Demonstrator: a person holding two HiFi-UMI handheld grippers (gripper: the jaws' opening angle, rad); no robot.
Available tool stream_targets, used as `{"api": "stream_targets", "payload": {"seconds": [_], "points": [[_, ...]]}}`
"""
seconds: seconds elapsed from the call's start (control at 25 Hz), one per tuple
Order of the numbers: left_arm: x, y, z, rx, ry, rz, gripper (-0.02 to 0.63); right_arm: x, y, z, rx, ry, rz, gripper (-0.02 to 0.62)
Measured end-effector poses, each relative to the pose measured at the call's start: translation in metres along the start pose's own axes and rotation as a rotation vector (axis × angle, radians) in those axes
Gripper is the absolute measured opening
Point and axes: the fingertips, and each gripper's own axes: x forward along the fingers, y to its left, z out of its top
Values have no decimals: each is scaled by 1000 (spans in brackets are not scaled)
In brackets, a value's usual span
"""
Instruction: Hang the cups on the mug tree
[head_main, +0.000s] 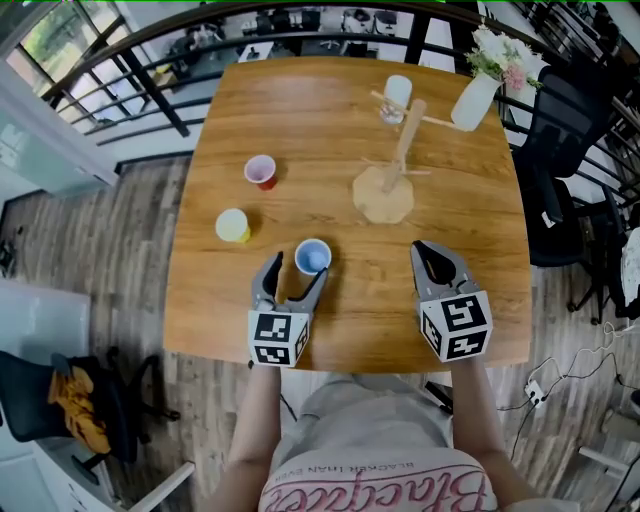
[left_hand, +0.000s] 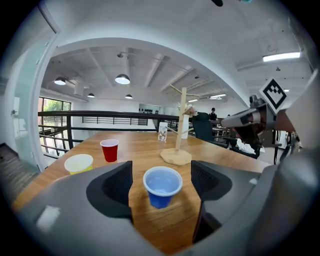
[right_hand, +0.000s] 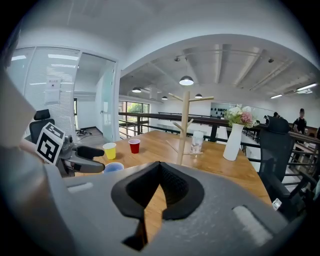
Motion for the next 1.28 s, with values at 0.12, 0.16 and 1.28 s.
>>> {"api": "stream_targets", "payload": {"seconds": [0.12,0.16,1.28], "points": [[3,-5,-22,31,51,0,391,1,-1,-2,-6,7,8,2],[5,-6,-29,34,68,4,390,1,-1,-3,-8,10,11,2],[55,12,-69,90,190,120,270,-15,-26,-10,-9,0,-13,2]]}}
